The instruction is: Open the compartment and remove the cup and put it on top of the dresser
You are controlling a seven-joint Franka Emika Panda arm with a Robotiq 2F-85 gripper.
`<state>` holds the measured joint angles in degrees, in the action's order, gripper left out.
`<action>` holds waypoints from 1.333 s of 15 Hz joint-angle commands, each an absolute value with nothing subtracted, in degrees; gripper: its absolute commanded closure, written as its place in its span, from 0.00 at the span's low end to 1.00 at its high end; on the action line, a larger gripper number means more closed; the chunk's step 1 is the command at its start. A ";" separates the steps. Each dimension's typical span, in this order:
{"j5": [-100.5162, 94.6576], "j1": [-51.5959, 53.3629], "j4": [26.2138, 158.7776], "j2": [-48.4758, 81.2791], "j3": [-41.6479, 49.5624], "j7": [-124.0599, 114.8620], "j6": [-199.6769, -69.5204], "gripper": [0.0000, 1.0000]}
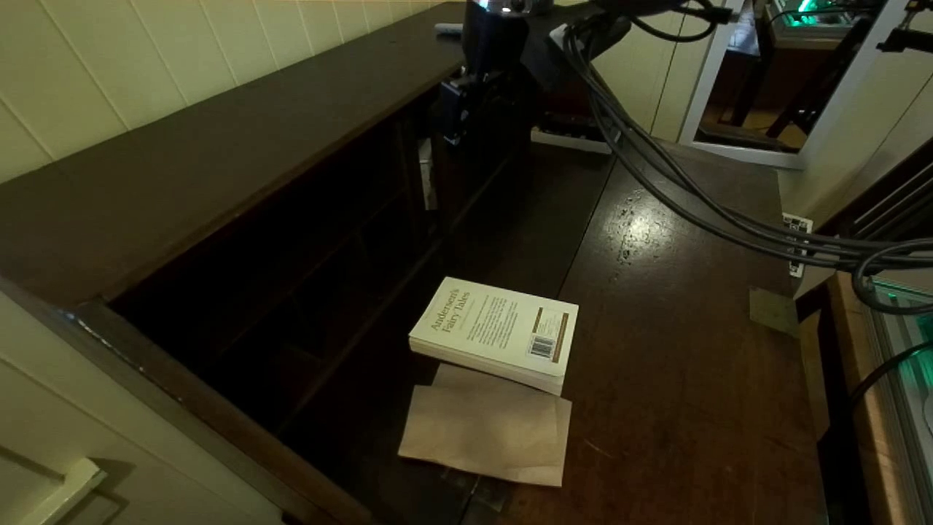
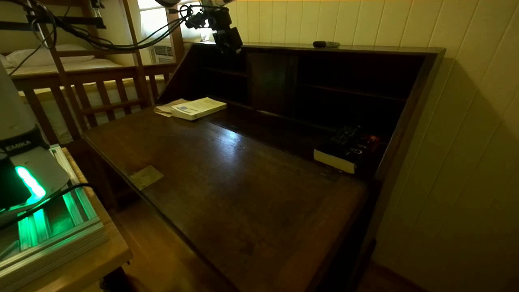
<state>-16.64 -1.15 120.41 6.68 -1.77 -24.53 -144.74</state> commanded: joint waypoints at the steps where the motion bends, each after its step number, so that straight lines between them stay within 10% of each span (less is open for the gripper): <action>1: -23.58 1.90 118.06 9.45 1.03 -30.98 -147.49 0.00; 20: -57.60 5.92 117.92 12.25 5.37 -67.45 -150.04 0.00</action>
<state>-53.26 5.32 119.40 10.53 4.38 -62.42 -149.16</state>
